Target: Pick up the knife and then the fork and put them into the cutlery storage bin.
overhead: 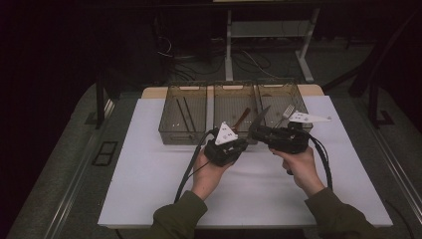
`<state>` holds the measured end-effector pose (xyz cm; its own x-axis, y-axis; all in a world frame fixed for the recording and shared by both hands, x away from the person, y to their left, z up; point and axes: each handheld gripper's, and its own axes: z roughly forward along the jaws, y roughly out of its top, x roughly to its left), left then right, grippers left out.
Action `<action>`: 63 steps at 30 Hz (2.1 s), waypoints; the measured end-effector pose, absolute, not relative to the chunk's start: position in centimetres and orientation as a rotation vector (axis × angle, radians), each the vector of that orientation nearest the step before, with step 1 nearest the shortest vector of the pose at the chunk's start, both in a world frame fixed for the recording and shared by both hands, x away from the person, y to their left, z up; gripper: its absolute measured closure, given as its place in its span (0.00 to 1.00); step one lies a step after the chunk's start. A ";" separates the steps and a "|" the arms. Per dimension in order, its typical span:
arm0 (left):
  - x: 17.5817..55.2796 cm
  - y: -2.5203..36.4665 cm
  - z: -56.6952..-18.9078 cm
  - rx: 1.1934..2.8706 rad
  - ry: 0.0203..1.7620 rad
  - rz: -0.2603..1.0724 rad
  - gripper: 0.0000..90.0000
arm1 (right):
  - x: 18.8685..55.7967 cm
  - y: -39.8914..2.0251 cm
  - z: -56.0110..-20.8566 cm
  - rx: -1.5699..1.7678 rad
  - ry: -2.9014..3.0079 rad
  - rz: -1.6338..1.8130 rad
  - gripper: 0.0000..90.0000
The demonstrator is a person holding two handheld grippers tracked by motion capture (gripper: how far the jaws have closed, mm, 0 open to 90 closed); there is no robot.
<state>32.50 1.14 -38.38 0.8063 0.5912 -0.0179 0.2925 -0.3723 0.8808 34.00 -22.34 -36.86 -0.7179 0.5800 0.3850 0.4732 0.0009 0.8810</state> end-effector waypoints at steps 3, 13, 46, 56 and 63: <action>32.4 0.9 -38.5 1.978 0.672 0.373 0.88 | 34.5 -22.0 -37.0 1.152 2.155 1.851 0.73; 32.3 0.6 -39.1 1.954 0.680 0.378 0.88 | 35.2 -21.3 -37.1 1.161 2.126 1.843 0.95; 30.4 9.9 -40.8 1.998 0.615 0.267 0.41 | 37.0 -27.7 -32.8 1.173 2.116 1.640 0.97; 28.8 14.6 -41.9 1.995 0.646 0.231 0.26 | 38.6 -32.1 -28.1 1.183 2.005 1.511 0.97; 28.2 16.0 -42.3 1.974 0.675 0.247 0.14 | 41.5 -33.5 -27.7 1.224 2.007 1.370 0.97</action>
